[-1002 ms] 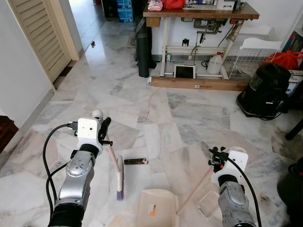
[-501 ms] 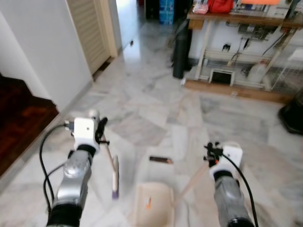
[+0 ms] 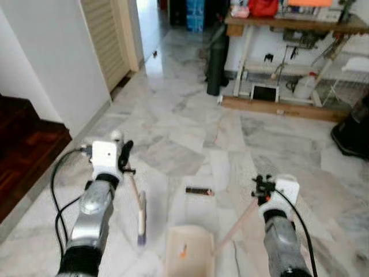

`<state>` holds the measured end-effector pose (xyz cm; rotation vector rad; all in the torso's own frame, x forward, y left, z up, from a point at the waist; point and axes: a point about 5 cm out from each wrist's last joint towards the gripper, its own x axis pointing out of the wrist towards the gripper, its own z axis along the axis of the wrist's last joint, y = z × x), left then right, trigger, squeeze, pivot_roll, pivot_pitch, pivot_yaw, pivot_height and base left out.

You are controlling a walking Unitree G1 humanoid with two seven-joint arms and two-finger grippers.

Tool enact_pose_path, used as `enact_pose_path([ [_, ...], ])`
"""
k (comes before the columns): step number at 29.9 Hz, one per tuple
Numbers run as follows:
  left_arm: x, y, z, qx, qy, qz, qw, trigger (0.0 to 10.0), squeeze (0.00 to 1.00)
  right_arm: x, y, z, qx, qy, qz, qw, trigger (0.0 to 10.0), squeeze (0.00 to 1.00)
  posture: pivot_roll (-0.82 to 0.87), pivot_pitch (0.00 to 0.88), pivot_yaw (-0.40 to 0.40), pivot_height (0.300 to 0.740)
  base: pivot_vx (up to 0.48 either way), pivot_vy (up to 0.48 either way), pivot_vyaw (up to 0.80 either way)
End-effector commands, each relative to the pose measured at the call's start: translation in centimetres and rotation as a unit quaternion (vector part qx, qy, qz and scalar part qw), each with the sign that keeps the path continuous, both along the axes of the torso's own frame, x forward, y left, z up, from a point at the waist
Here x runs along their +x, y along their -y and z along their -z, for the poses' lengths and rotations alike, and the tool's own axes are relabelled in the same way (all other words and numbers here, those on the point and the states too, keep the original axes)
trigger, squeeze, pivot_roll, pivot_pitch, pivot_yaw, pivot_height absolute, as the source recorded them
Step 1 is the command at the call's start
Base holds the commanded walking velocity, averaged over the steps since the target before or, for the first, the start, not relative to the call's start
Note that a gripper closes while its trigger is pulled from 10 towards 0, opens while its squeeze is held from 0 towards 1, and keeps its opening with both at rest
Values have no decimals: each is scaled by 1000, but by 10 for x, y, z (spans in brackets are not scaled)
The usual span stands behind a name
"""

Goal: Sweep floor

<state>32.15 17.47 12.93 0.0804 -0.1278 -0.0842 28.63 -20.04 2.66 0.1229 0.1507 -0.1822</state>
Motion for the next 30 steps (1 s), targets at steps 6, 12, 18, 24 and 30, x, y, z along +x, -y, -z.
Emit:
enact_pose_path([
  [6,3,-8,-14,0,28,-10,1000,10000,0,6,-4,-8,-11,17,-8,1000,10000,0,-3,0,2,740,0,301,0],
  [12,3,-8,-15,0,28,-12,1000,10000,0,6,-4,-7,4,16,-1,1000,10000,0,-2,0,2,740,0,367,533],
  [18,4,-9,-16,0,29,-12,1000,10000,0,7,-3,-7,0,17,-3,1000,10000,0,-2,0,2,740,0,377,0],
  [24,5,-9,-17,0,30,-12,999,10000,0,7,-4,-7,-1,16,-4,1000,10000,0,0,0,2,740,0,375,0],
  [30,6,-11,-19,1,32,-13,999,10000,0,8,-4,-7,1,16,-4,1000,10000,0,0,0,4,740,0,379,0],
])
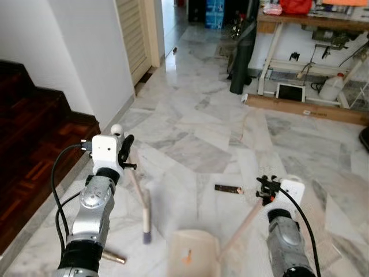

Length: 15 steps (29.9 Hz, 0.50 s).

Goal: Sweep floor

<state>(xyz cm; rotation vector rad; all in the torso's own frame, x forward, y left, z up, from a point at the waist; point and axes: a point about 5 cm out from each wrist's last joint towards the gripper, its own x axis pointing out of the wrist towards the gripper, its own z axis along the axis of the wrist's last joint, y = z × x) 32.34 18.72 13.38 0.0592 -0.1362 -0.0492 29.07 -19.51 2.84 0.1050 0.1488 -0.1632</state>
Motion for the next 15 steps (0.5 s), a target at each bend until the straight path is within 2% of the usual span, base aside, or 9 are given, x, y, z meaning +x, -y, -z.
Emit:
enact_pose_path([
  [1,4,0,-15,15,28,2,999,10000,0,3,1,-5,10,15,6,1000,10000,0,0,0,4,740,0,386,0],
  [15,7,-7,-20,23,33,1,999,10000,0,4,1,-5,10,15,6,1000,10000,0,2,0,4,740,0,403,0],
])
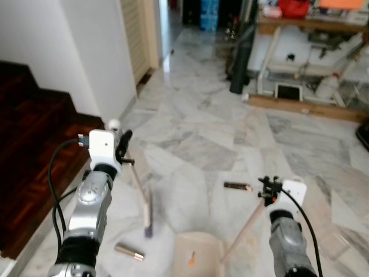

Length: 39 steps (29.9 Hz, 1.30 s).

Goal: Sweep floor

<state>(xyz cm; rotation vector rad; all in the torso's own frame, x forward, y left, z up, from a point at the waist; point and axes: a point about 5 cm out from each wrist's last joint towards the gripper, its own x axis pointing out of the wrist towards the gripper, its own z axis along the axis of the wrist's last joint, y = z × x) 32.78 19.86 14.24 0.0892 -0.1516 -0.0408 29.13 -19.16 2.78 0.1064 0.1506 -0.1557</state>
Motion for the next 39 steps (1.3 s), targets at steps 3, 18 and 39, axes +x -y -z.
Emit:
enact_pose_path([
  [3,3,3,-12,11,25,5,1000,10000,0,3,4,-6,10,16,9,1000,10000,0,3,0,4,740,0,420,0],
  [18,2,2,-12,18,27,8,999,10000,0,4,7,-6,12,9,23,1000,10000,0,5,0,0,740,34,44,-107],
  [39,2,0,-14,12,36,2,999,10000,0,7,5,-8,17,16,16,1000,10000,0,6,0,-1,740,284,0,-38],
])
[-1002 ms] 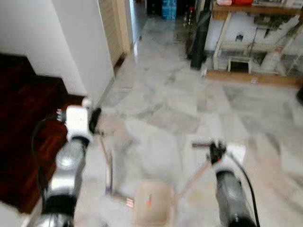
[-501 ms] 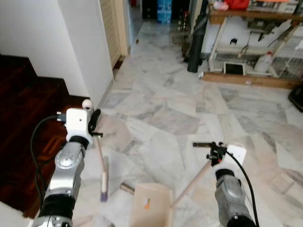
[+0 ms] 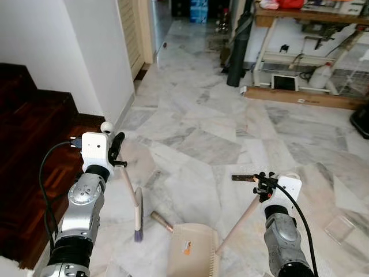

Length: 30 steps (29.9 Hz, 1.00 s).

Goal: Sweep floor

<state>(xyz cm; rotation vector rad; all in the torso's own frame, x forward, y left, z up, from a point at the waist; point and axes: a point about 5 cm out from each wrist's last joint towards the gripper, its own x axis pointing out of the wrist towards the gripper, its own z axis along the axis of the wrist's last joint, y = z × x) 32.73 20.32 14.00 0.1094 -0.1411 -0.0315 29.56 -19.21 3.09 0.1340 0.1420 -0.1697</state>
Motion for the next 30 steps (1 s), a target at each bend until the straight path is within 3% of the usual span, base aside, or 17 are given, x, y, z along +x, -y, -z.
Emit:
enact_pose_path([
  [1,3,5,-16,3,40,8,999,10000,0,3,5,-5,6,11,8,1000,10000,0,6,0,-1,740,326,0,0],
  [13,3,5,-16,1,41,7,999,10000,0,3,4,-6,7,16,7,1000,10000,0,7,0,-3,740,334,0,0],
  [30,3,5,-16,0,44,7,999,10000,0,4,3,-6,11,16,2,1000,10000,0,9,0,-3,740,341,0,-780],
])
